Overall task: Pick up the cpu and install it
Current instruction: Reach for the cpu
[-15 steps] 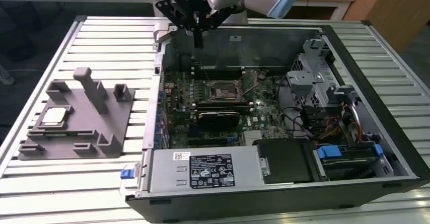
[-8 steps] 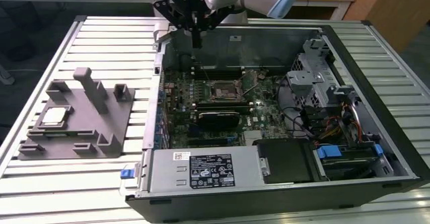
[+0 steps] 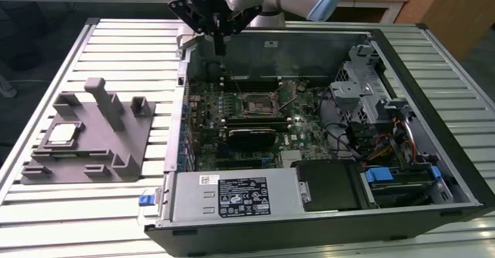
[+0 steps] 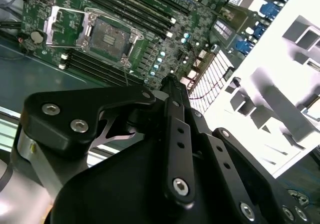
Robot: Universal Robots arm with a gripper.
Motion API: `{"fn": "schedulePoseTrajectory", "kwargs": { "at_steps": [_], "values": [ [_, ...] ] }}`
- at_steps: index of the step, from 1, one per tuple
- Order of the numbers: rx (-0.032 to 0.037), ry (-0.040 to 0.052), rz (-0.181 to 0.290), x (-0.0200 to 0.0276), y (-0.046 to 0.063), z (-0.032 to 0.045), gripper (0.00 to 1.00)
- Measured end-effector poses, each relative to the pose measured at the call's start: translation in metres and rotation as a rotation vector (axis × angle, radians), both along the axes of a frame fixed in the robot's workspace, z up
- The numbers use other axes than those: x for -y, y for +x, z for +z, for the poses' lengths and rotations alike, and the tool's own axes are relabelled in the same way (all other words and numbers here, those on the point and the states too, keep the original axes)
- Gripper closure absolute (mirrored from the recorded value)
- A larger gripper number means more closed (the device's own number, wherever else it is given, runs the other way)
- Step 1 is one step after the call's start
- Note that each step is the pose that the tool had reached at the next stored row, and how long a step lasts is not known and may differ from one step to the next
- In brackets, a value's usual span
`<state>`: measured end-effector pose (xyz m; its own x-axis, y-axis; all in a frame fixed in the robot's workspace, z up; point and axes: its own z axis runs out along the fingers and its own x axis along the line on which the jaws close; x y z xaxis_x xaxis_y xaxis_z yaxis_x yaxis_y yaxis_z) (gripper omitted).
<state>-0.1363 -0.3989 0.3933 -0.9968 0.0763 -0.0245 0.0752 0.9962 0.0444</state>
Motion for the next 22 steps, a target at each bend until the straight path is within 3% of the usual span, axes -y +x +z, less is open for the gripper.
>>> {"fn": "schedulePoseTrajectory", "kwargs": {
  "at_steps": [13, 22],
  "values": [
    [0.0, 0.0, 0.0, 0.0, -0.019, 0.0, 0.89],
    [0.0, -0.0001, 0.0, 0.0001, -0.025, 0.0, 0.89]
  ]
}}
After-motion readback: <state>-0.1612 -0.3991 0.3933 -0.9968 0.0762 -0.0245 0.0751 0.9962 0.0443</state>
